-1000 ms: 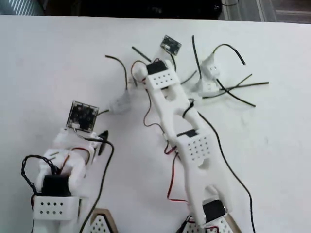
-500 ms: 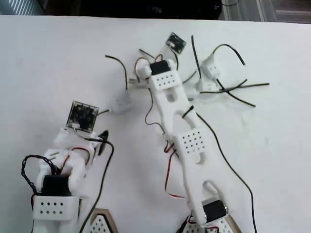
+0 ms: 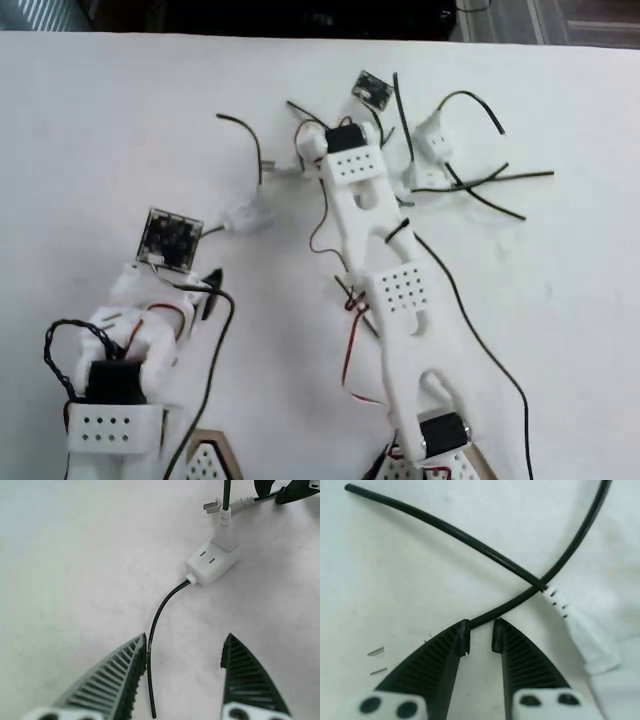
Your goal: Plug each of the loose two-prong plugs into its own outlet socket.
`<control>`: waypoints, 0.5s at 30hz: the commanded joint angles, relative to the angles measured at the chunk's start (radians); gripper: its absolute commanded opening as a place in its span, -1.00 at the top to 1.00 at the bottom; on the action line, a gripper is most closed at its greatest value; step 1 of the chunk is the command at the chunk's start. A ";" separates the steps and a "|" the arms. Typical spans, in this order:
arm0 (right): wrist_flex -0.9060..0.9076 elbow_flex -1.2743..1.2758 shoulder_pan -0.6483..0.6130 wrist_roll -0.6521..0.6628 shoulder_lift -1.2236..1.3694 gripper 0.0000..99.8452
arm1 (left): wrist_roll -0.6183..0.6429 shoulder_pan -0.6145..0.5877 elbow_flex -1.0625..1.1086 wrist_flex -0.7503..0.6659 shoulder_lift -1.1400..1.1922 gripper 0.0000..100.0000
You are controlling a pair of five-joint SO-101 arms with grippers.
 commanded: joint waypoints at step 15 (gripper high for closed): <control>0.180 -0.353 -0.041 0.315 -0.024 0.66 | 0.003 -0.008 -0.006 -0.017 -0.022 0.51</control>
